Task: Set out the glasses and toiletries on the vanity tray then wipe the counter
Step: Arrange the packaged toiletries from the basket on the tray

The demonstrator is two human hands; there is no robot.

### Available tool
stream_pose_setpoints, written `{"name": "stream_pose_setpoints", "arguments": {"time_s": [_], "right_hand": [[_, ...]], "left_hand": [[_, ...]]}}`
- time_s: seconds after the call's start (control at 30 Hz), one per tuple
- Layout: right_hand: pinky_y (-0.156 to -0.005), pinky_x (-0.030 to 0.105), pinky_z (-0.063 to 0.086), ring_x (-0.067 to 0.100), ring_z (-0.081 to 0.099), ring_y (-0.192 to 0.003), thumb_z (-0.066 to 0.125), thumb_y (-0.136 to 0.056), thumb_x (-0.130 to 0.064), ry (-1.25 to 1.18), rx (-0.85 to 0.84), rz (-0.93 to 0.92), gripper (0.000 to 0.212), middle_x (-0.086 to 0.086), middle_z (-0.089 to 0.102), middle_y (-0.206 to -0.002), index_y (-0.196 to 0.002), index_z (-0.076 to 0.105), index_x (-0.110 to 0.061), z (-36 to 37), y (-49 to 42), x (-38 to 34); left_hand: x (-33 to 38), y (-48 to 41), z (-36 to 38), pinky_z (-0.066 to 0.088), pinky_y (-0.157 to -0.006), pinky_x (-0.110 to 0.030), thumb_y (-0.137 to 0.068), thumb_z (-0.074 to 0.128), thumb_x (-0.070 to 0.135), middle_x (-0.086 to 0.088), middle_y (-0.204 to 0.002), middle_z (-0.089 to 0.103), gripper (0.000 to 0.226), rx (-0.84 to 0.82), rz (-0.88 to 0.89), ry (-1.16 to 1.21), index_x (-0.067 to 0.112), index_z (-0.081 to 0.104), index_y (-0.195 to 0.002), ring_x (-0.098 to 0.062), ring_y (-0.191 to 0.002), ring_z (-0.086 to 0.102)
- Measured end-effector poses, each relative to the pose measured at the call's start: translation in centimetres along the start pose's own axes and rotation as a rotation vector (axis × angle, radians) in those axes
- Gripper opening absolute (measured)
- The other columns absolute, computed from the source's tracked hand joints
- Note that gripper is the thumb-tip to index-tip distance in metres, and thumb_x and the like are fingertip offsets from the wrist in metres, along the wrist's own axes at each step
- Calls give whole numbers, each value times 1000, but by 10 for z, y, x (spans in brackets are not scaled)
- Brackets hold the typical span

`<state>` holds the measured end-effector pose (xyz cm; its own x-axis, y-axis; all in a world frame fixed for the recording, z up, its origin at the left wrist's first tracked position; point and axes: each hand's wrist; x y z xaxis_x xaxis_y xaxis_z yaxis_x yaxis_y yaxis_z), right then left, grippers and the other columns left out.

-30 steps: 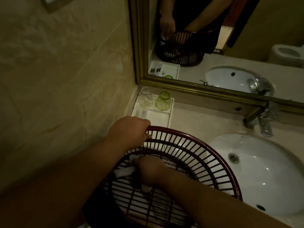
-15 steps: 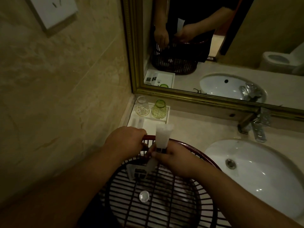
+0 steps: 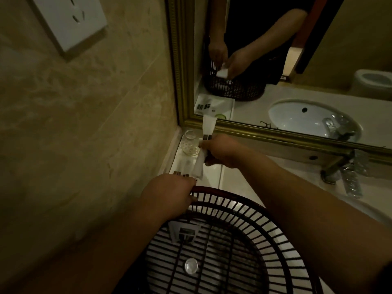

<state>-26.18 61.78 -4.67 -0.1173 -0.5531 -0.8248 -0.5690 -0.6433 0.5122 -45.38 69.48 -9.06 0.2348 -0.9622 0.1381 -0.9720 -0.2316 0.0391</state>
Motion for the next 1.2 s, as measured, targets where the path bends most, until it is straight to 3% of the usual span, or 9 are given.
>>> {"name": "stream_pose_setpoints", "arguments": {"time_s": [0.23, 0.3, 0.43, 0.6, 0.73, 0.83, 1.0, 1.1, 1.2], "right_hand": [[-51, 31, 59, 24, 63, -65, 58, -103, -11, 150, -74, 281, 17, 15, 62, -80, -89, 58, 0, 34, -73, 43], [-67, 41, 61, 32, 66, -83, 61, -101, -8, 218, -99, 375, 11, 19, 60, -94, -101, 59, 3, 38, -88, 60], [-101, 55, 50, 44, 59, -117, 53, -103, -13, 338, -270, 552, 42, 20, 52, -128, -142, 47, 2, 40, -99, 81], [-103, 50, 49, 38, 58, -115, 50, -105, -12, 347, -301, 485, 44, 21, 49, -146, -147, 45, 0, 47, -101, 80], [-72, 38, 57, 24, 63, -80, 56, -100, -11, 434, -322, 395, 37, 11, 62, -97, -135, 56, 0, 59, -97, 69], [-87, 43, 58, 27, 63, -92, 56, -99, -10, 470, -346, 381, 32, 11, 61, -101, -131, 58, -3, 59, -95, 67], [-106, 48, 49, 34, 54, -130, 49, -105, -12, 395, -373, 401, 36, 13, 49, -149, -138, 55, -1, 56, -95, 78], [-99, 46, 54, 32, 59, -124, 47, -107, -15, 523, -312, 323, 38, 14, 49, -148, -141, 53, -1, 50, -88, 74], [-88, 43, 59, 32, 67, -105, 51, -103, -18, 747, -107, 76, 32, 18, 64, -125, -127, 64, -1, 40, -71, 53]], "left_hand": [[1, -1, 0, 39, -53, -29, -84, 63, 55, 3, -77, 66, 27, 28, 35, 9, 29, 60, -90, -18, -65, 62], [0, -1, 0, 34, -53, -27, -84, 65, 53, 3, -75, 66, 26, 45, 63, 12, 28, 61, -88, -18, -63, 62], [-1, 0, 1, 30, -55, -25, -83, 72, 45, 3, -75, 67, 23, 101, 89, -7, 25, 64, -92, -19, -62, 64], [0, -1, -2, 31, -56, -27, -86, 70, 43, 3, -77, 67, 22, 88, 83, 14, 24, 63, -94, -19, -65, 64], [-2, -2, -1, 50, -65, -31, -90, 65, 44, 3, -88, 70, 24, 36, 68, 48, 27, 63, -107, -19, -76, 66], [-3, -4, 0, 55, -72, -35, -91, 62, 47, 2, -92, 71, 28, 8, 57, 64, 28, 62, -112, -19, -80, 67], [-1, -2, 0, 36, -58, -27, -88, 66, 46, 5, -85, 68, 21, 47, 57, 40, 29, 62, -100, -16, -73, 64], [0, 2, -1, 21, -47, -23, -84, 68, 45, 8, -77, 65, 18, 75, 57, 18, 30, 60, -91, -12, -62, 58], [-1, 2, 2, 20, -46, -24, -81, 68, 49, 9, -70, 62, 21, 86, 39, -15, 32, 59, -85, -8, -55, 44]]}}
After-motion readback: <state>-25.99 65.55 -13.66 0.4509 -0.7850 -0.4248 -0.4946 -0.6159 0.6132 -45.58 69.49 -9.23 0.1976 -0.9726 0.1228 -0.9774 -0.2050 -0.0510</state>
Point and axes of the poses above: each hand's wrist, its own y-axis away from the middle knuckle, its own z-axis out of the palm, x = y × z
